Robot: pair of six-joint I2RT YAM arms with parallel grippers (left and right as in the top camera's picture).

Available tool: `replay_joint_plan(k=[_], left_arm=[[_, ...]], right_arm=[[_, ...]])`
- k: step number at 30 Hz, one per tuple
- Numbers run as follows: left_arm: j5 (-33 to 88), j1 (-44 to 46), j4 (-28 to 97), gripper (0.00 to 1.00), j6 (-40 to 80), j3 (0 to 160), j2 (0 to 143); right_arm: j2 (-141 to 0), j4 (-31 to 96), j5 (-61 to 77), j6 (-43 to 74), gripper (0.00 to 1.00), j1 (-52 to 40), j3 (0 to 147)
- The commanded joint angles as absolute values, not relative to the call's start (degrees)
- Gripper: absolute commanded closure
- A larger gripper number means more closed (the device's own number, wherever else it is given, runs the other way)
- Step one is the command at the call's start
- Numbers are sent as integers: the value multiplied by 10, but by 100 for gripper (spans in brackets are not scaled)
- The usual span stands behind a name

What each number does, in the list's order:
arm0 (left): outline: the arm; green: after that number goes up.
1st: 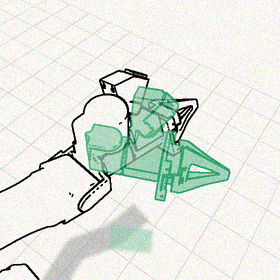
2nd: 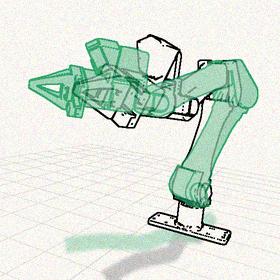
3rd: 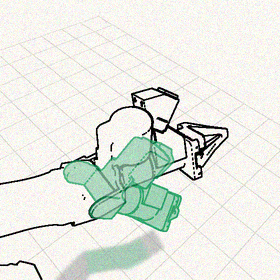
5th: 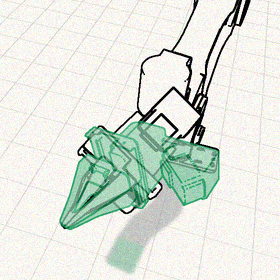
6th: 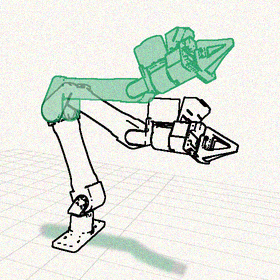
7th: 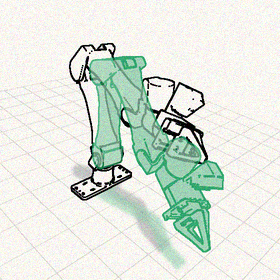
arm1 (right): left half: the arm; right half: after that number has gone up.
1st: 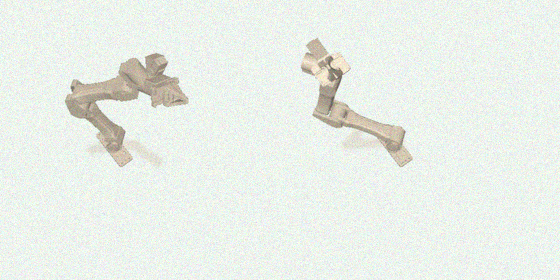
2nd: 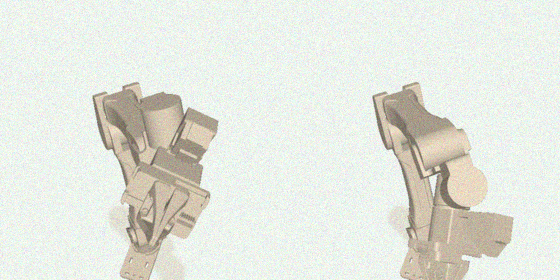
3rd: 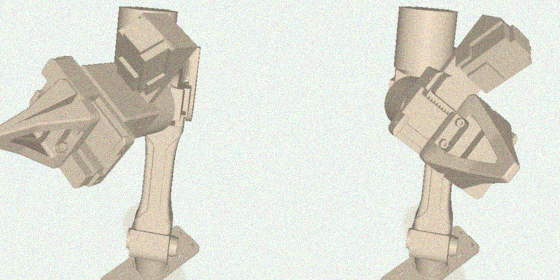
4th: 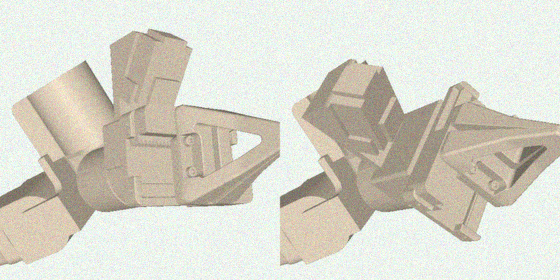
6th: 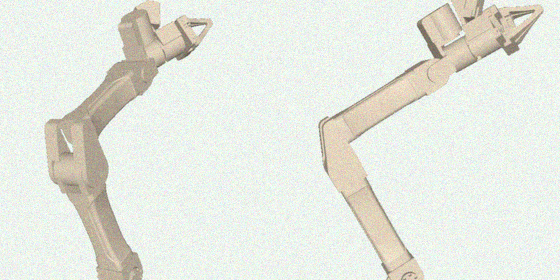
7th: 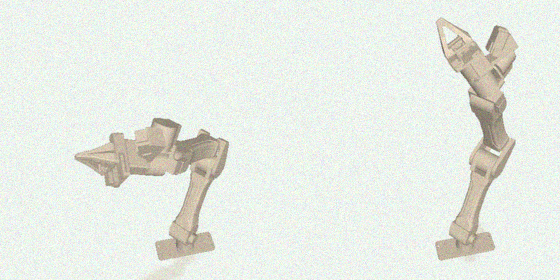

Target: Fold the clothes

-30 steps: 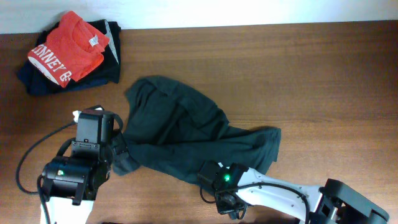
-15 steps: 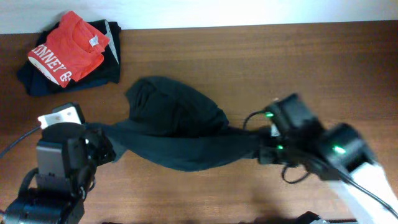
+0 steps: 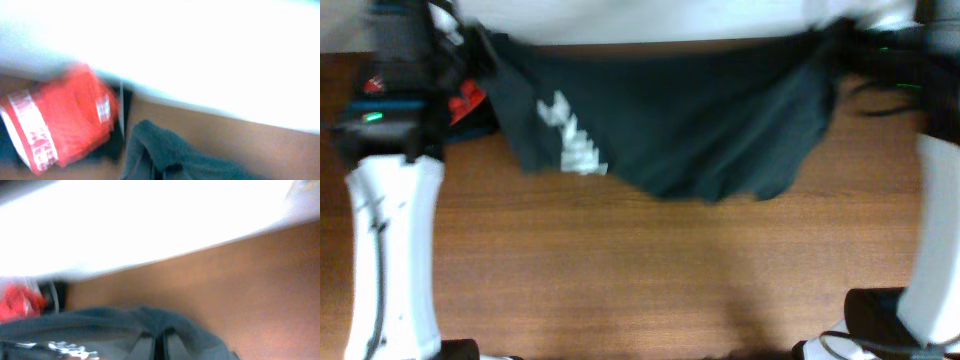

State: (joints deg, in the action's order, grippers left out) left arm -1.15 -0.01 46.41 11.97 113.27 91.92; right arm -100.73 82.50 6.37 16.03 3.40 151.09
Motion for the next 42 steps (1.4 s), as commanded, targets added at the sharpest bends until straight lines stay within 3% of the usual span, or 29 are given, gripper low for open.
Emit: replay_joint_plan(k=[1,6,13,19,24,27,32,38,42], left_arm=[[3,-33,502,100,61,1329,898],[3,-42,578,100,61,1290,941],[36,-41,658,100,61,1169,1080],[-4,-41,785,100,64,1181,917],[23,-41,813,99,63,1179,867],[58,-41,772,100,59,1173,931],[68,-40,428,100,60,1187,1082],[69,-66,384,100,42,1521,1049],[69,-74,414,99,42,1597,1049]], right_arm=[[-1005,874,127,122,96,143,1682],[-1035,965,146,98,96,164,1643],[-1044,973,144,83,96,128,1445],[-933,973,153,84,96,127,1445],[-913,973,153,95,96,127,1441],[-953,958,159,95,96,120,1407],[-1057,719,163,140,96,83,1387],[-1033,697,215,182,96,215,1628],[-1035,750,240,156,96,254,1684]])
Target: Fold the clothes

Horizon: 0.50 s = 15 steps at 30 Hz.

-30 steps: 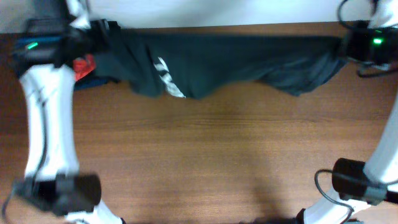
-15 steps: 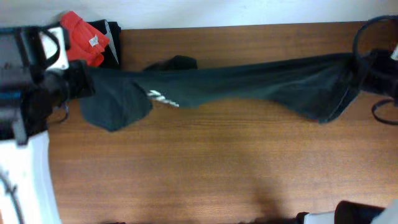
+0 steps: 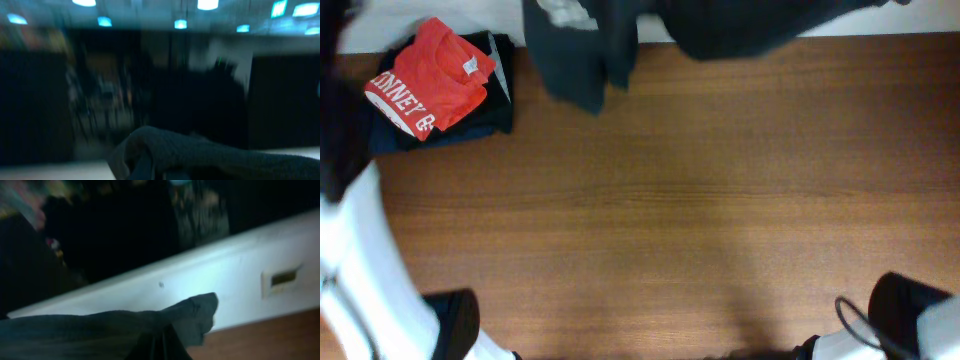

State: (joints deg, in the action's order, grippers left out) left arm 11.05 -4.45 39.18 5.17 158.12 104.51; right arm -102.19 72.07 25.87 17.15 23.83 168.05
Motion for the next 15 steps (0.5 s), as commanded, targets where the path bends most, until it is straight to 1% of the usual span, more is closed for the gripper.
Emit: replay_joint_plan(k=[1,3,4,6,8,11,15], left_arm=[[69,-73,446,100,42,1581,1058],[69,-73,480,100,42,1540,1082],[69,-73,501,100,42,1505,1103],[81,-73,523,100,42,1426,1151],[81,-73,561,100,42,1367,1185],[81,-73,653,100,42,1347,1180],[75,-75,759,100,42,1347,1101]], right_arm=[[-1042,779,237,132,96,243,1676],[-1058,833,234,99,96,222,1655],[-1069,874,233,81,96,209,1636],[-1081,915,232,58,96,184,1593],[-1081,973,178,46,96,152,1564],[-1040,973,158,40,96,119,1524],[-943,973,132,50,96,111,1434]])
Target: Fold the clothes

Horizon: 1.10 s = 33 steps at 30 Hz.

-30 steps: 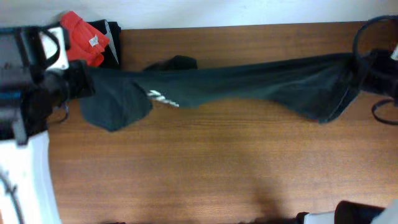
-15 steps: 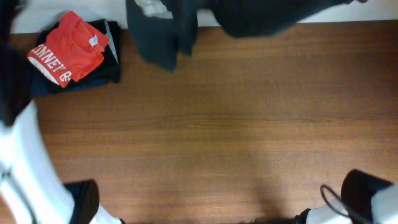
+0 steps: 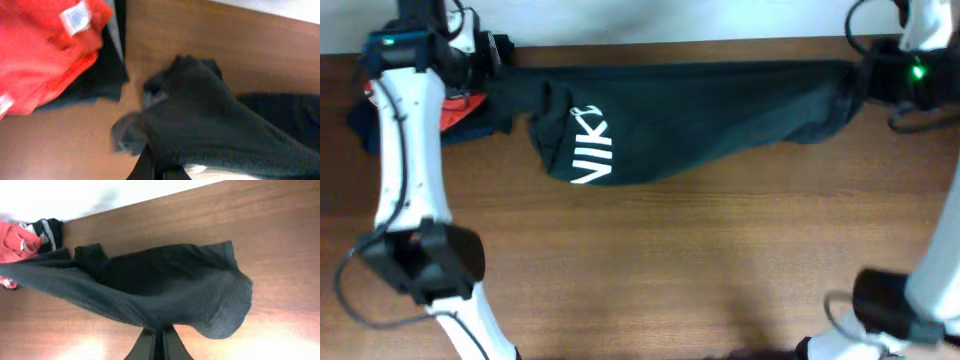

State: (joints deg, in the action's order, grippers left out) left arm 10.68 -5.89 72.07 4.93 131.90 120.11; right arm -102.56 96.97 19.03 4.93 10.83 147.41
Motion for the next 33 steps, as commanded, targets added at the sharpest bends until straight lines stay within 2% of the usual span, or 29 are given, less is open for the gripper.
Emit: replay_joint_plan(k=[1,5,9,12,13,16,21,25,28,29,32,33], left_arm=[[75,-75,787,100,42,1347,1072],[75,-75,877,100,42,1347,975],[60,-75,967,100,42,1345,913],[47,-74,967,100,42,1323,876],[47,-74,967,100,42,1307,861],[47,-74,967,100,42,1218,812],[62,-74,967,100,46,1032,728],[77,-74,967,100,46,958,696],[77,-74,962,100,47,922,693],[77,-74,949,100,46,911,693],[77,-74,923,100,47,906,694],[77,-74,920,99,47,906,694]], right_arm=[[-920,973,121,50,96,111,1399],[-836,973,66,50,96,114,1234],[-788,973,68,68,96,114,1185],[-734,973,68,76,95,113,1159],[-712,973,68,76,92,113,1140],[-657,973,68,78,89,113,1069],[-623,973,69,80,96,113,936],[-616,973,72,93,95,113,871],[-615,973,96,92,74,112,824],[-615,973,136,54,72,112,790],[-614,947,232,-14,48,112,679],[-614,936,247,-18,47,112,654]])
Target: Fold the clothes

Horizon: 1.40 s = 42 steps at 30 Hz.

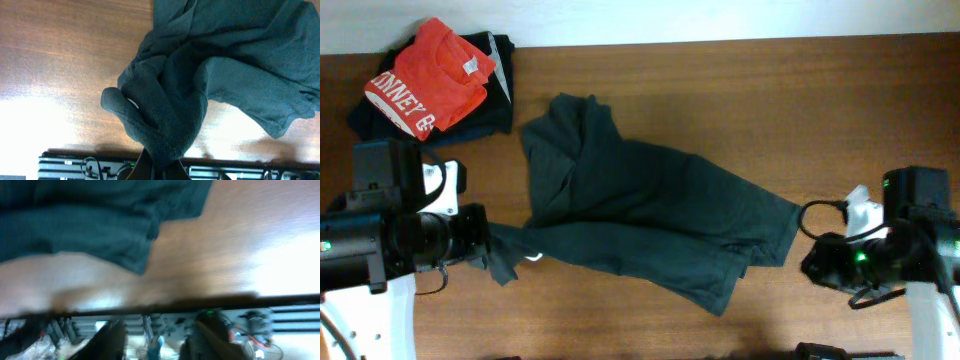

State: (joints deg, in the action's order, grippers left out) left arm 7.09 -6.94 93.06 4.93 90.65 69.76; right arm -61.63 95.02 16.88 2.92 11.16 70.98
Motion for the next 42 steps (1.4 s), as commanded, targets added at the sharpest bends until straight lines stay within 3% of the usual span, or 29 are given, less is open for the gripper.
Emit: replay_joint_plan(k=[1,4,7,14,19,26,40,42], left_arm=[[77,-74,919,99,47,906,694],[77,-74,917,99,47,906,694],[77,-74,907,100,47,906,694],[77,-74,901,100,47,906,694],[77,-74,900,99,46,906,694],[77,-74,902,99,46,906,694],[77,-74,900,100,46,906,694],[77,-74,900,100,46,906,694]], right_arm=[[-614,921,270,-34,47,111,611],[-614,848,320,-28,51,83,510],[-615,759,308,53,51,17,441],[-630,654,67,377,48,-216,430],[-731,576,38,461,48,-328,421],[-850,552,41,490,51,-353,418],[-851,468,69,505,48,-382,366],[-851,460,69,505,51,-382,366]])
